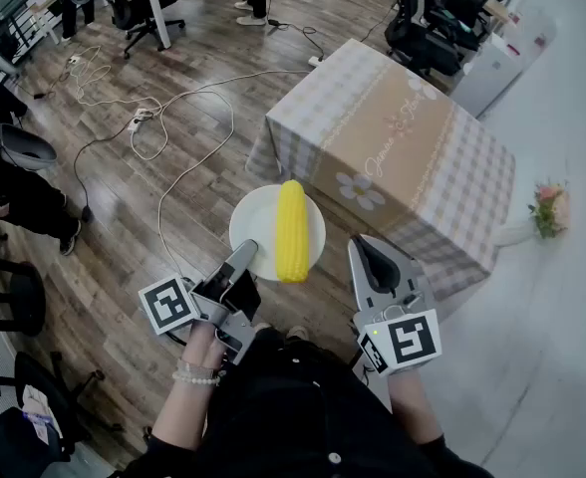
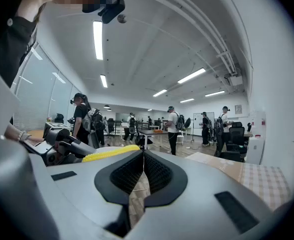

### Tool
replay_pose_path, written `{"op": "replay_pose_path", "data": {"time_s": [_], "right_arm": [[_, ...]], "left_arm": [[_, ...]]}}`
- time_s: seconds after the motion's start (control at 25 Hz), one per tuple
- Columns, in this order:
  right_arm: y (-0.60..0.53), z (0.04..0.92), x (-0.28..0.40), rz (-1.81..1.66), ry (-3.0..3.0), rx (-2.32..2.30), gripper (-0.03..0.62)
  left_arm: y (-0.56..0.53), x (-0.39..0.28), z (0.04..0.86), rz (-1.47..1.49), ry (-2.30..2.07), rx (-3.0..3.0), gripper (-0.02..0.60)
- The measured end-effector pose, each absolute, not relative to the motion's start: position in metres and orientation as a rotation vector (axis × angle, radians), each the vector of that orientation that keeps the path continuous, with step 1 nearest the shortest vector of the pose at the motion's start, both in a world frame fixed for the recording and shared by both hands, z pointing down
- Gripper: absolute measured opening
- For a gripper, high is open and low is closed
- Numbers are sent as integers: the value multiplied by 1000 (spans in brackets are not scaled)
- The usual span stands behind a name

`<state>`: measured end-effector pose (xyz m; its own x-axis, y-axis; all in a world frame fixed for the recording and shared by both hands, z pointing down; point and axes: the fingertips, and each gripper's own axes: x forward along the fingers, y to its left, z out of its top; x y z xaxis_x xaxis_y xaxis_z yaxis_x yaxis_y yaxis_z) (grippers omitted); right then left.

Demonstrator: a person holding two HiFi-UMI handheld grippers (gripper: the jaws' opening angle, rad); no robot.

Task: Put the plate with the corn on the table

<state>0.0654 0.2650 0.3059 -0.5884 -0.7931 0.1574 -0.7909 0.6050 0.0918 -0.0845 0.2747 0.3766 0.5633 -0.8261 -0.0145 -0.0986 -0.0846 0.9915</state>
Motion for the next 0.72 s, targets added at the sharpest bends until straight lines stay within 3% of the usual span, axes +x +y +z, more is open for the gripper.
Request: {"op": "replay_pose_path", "data": {"time_s": [0.44, 0.72], "right_arm": [[265, 312, 60, 28, -2658, 1310, 43], [263, 327, 55, 335, -2700, 1303, 43]], "left_arm": [[275, -87, 378, -724, -808, 1557, 43], [278, -92, 379, -729, -808, 1556, 43]]}}
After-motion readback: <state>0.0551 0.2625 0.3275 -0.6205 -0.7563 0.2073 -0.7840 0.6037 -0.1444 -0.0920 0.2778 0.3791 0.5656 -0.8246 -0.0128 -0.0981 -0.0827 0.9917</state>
